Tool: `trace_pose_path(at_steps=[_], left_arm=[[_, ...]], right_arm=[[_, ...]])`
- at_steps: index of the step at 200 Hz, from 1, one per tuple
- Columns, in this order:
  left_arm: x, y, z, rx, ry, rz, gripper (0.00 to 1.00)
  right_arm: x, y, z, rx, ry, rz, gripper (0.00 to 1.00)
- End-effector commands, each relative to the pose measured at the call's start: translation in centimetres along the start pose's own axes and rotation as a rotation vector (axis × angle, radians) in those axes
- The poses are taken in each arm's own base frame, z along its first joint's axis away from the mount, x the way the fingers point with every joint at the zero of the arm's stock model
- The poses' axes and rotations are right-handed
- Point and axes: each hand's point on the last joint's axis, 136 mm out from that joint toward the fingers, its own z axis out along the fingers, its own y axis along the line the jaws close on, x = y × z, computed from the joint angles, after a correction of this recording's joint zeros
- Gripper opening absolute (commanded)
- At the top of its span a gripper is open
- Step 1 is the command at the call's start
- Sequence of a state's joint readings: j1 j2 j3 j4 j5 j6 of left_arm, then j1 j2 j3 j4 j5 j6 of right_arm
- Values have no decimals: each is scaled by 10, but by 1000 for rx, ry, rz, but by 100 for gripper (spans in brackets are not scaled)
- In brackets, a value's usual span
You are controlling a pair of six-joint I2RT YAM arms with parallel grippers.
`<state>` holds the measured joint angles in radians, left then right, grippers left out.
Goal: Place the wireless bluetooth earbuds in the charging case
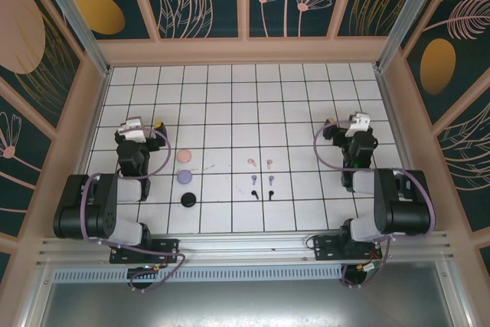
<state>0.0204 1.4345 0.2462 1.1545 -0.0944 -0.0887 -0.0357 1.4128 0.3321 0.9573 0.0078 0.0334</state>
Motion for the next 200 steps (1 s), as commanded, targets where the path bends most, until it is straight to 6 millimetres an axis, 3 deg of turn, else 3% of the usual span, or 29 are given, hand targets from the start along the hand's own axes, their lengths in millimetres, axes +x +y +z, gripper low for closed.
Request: trace_pose_path(at_steps=[1, 17, 33, 46, 56, 93, 114, 158, 200], left_arm=[[-24, 8, 1, -59, -26, -32, 99], [-34, 7, 2, -63, -6, -38, 99], [-45, 6, 3, -68, 29, -64, 99], [-55, 3, 0, -57, 35, -102, 99], [-63, 2, -4, -52, 36, -135, 99], [-85, 1, -21, -49, 43, -263, 99], [-91, -7, -25, -20, 96, -301, 99], [-95, -17, -18, -7, 207, -430, 99], [-91, -8, -8, -81, 245, -479, 99]], right_arm=[[-31, 4, 5, 12, 30, 78, 98], [-54, 22, 6, -62, 62, 159, 99], [-77, 26, 6, -68, 89, 308, 99], [-79, 26, 8, -32, 174, 404, 99], [-83, 36, 9, -77, 229, 419, 99], [-79, 103, -14, -237, 365, 338, 99], [-61, 151, -38, -279, 465, 259, 98], [-3, 250, -97, -361, 674, 168, 92], [68, 333, -144, -380, 851, -6, 89]])
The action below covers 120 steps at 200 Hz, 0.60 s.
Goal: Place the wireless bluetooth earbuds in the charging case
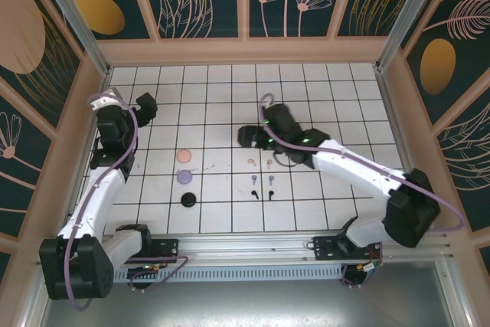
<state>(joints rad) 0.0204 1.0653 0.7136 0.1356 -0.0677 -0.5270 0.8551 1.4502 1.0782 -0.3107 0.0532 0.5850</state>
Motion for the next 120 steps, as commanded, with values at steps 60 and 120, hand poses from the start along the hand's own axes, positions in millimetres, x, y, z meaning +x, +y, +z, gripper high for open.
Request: trace_pose_path(at_steps=[60, 120], left_arm=[[-4, 28, 16, -165, 16, -35, 99], [-27, 42, 29, -213, -27, -59, 99]], right_arm=[[113, 101, 85, 197, 286, -246, 88], [154, 132, 107, 189, 387, -324, 85]])
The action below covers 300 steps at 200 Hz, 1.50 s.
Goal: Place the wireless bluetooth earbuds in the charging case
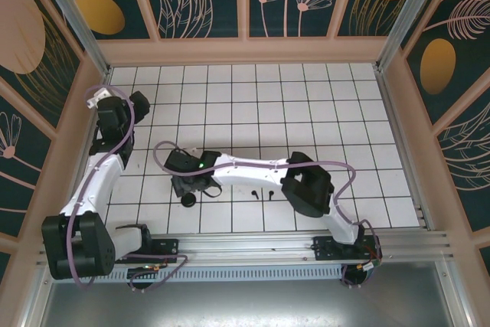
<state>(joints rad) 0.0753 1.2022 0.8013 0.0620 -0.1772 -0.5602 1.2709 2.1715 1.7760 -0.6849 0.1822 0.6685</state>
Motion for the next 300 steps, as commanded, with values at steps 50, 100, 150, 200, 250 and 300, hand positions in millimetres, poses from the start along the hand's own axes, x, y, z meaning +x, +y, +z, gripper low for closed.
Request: trace_pose_path(at_steps=[50, 100, 150, 200, 250, 300], left_arm=[[-29, 4, 11, -28, -57, -39, 99], [-31, 8, 13, -36, -61, -34, 99], [-35, 6, 11, -27, -72, -37, 99], [-36, 3, 10, -15, -76, -37, 99], [-38, 3, 8, -11, -87, -42, 99], [-38, 2, 8, -4, -86, -48, 99]], right_arm=[[31, 18, 11, 33, 110, -11, 85], [40, 25, 21, 62, 133, 7, 83], [39, 22, 31, 96, 127, 25, 80], [40, 22, 38, 108, 135, 27, 76], [45, 19, 44, 136, 145, 19, 69], [51, 20, 51, 158, 156, 4, 67]])
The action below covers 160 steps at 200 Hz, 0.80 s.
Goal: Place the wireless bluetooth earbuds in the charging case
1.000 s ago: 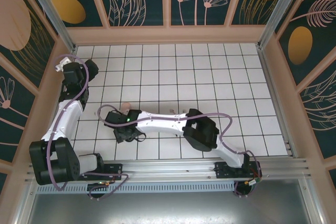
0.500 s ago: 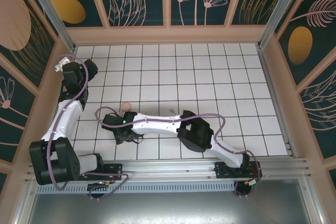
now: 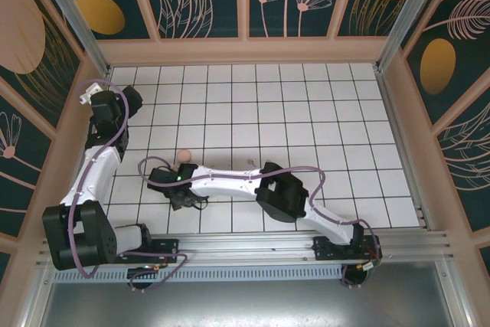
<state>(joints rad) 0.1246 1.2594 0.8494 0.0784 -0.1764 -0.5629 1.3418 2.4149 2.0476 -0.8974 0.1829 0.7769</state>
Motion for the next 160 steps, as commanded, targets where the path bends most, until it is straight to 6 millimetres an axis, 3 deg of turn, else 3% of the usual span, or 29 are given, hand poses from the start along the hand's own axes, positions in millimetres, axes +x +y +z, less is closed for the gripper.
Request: trace_pose_path(at_steps=[1, 97, 160], left_arm=[[-21, -9, -5, 32, -59, -26, 99], [-21, -8, -4, 32, -62, -39, 99], [-20, -8, -4, 33, -60, -52, 99]], right_arm=[[10, -3, 12, 49, 24, -2, 67], [20, 0, 18, 91, 36, -22, 66], [28, 4, 19, 93, 45, -33, 56]])
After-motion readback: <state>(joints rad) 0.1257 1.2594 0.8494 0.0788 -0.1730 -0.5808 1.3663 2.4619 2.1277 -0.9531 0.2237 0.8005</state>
